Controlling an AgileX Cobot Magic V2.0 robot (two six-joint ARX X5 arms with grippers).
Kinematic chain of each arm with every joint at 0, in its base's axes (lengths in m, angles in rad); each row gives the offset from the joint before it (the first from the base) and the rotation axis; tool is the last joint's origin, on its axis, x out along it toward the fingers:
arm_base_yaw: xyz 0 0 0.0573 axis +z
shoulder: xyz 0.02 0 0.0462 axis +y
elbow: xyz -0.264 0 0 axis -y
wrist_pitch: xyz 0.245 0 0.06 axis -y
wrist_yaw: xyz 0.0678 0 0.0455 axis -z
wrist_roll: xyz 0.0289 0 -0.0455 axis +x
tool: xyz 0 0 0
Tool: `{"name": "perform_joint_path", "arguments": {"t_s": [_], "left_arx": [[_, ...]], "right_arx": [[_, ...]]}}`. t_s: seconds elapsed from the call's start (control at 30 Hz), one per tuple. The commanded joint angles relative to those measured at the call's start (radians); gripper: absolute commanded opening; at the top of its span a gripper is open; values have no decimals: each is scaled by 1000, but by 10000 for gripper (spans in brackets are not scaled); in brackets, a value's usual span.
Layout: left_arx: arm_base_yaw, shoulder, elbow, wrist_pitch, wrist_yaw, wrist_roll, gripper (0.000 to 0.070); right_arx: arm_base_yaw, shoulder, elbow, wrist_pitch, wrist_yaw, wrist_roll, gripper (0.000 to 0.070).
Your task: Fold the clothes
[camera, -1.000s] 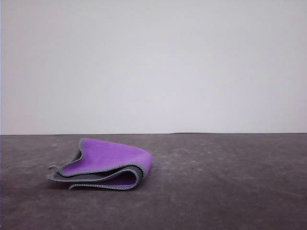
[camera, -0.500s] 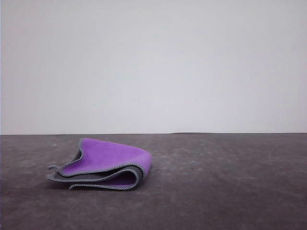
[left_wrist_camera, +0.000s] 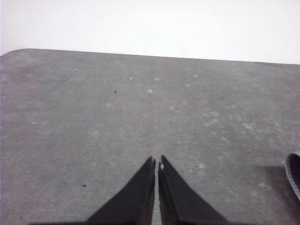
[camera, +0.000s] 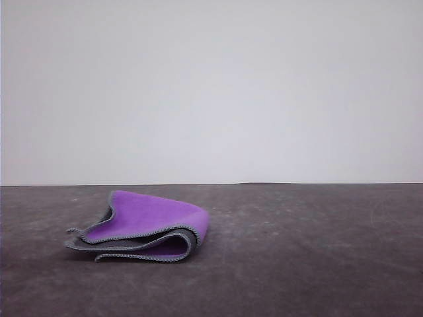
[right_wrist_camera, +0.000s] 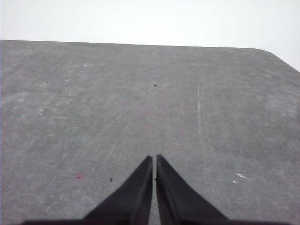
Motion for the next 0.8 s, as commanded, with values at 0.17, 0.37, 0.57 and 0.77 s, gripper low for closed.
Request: {"name": "perform_joint_path", "arguments": {"t_s": [0.17,0.37,0.57,0.77], "left_arx": [[1,-1,-20,9,-2,8,0],[1,-1,-20,9,-2,8,0],[1,-1,-20,9,-2,8,0],[1,-1,-20,9,-2,8,0]], "right_arx": [[-1,1,-4,9,0,11,11],[-1,1,-4,9,0,11,11],[-1,1,-4,9,0,11,11],[-1,1,-4,9,0,11,11]]}}
